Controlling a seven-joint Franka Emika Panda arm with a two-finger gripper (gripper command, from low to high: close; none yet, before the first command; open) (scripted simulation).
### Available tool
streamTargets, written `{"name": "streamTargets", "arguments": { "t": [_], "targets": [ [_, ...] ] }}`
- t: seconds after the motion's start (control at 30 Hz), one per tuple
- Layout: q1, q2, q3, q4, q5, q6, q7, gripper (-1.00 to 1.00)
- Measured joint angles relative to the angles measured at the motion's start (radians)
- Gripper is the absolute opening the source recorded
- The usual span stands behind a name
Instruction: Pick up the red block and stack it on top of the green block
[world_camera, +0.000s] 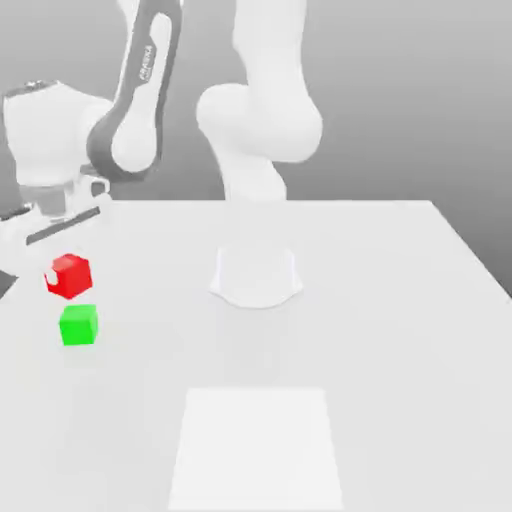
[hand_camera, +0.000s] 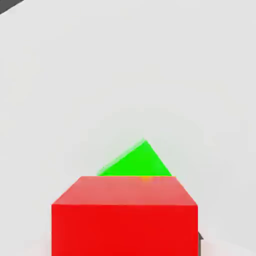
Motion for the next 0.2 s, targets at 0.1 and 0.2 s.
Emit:
{"name": "streamTargets", "arguments": {
  "t": [0.1, 0.2],
  "targets": [
    [0.007, 0.108, 0.023, 0.003, 0.103, 0.101, -0.070, 1.00],
    [0.022, 0.108, 0.024, 0.003, 0.103, 0.101, -0.070, 1.00]
  ]
}}
